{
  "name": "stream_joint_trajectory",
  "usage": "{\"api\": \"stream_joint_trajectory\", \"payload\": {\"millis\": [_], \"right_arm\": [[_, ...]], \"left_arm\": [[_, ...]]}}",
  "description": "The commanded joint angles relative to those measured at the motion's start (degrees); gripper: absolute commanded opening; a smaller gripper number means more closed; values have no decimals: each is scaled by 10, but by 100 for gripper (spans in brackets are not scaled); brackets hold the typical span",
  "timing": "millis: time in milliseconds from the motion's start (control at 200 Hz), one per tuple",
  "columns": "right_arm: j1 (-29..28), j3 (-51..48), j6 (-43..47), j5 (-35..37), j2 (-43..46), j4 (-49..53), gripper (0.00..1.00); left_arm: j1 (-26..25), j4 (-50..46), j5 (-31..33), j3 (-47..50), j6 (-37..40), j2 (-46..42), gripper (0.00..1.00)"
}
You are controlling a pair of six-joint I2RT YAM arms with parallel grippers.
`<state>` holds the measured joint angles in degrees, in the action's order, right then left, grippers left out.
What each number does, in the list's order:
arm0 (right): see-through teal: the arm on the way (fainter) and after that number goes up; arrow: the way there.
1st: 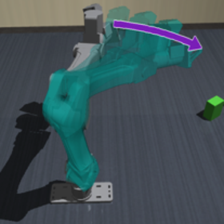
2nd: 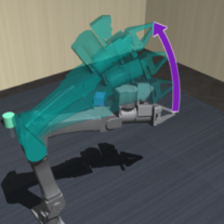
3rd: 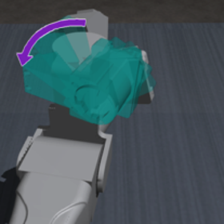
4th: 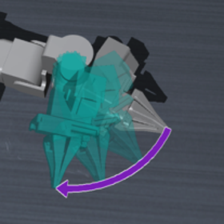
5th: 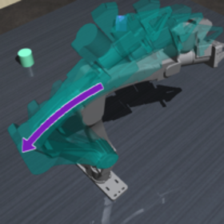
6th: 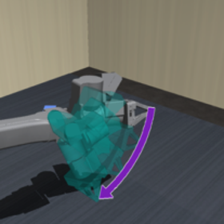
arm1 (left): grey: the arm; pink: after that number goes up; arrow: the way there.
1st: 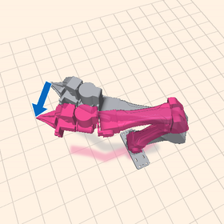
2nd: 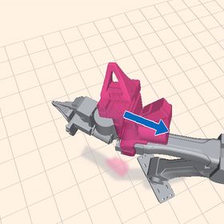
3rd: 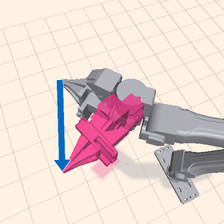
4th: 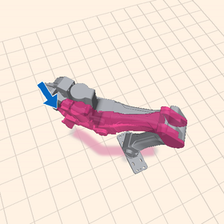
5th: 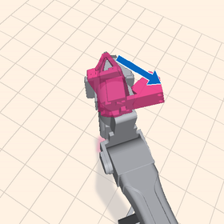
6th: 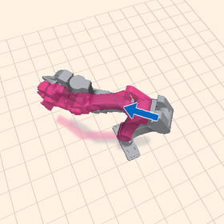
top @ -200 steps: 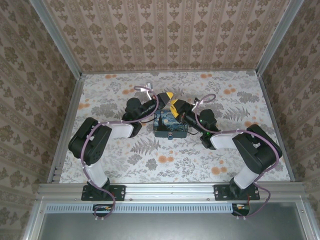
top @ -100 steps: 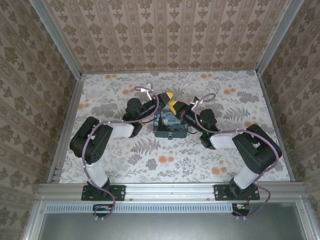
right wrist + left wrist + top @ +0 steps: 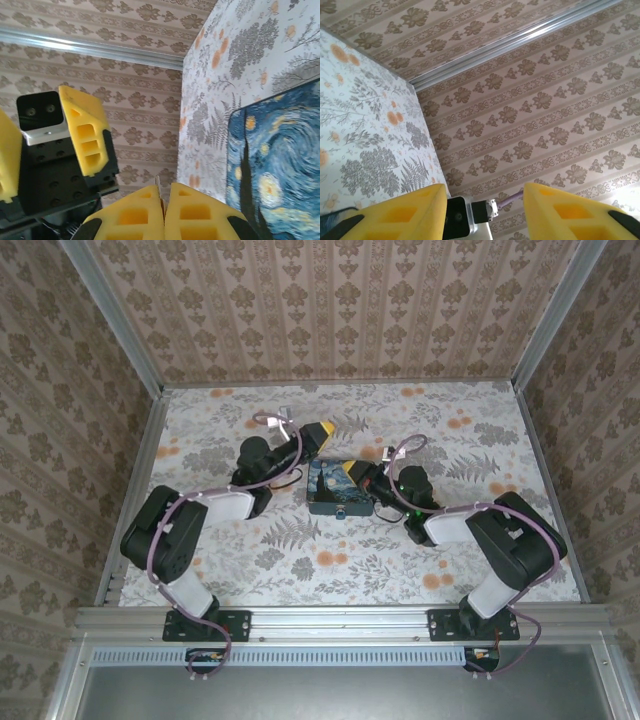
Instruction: Unlock a padlock with a key
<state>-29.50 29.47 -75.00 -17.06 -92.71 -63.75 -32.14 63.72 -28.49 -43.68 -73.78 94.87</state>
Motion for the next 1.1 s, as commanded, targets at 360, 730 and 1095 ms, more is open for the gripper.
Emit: {"api": "stream_joint_trajectory", "payload": {"millis": [360,730,1095], "right_arm": [[-34,-18,100,-21,24,-30,0],[-70,1,93,12,41,-26,0],[-78,13,71,19,22,-48,0]], "left_arm": [[-28,-342,18,20,100,-132,45],[-33,-293,33,64,67,-121,42],[-37,-270,35,66,56,-120,33]]}}
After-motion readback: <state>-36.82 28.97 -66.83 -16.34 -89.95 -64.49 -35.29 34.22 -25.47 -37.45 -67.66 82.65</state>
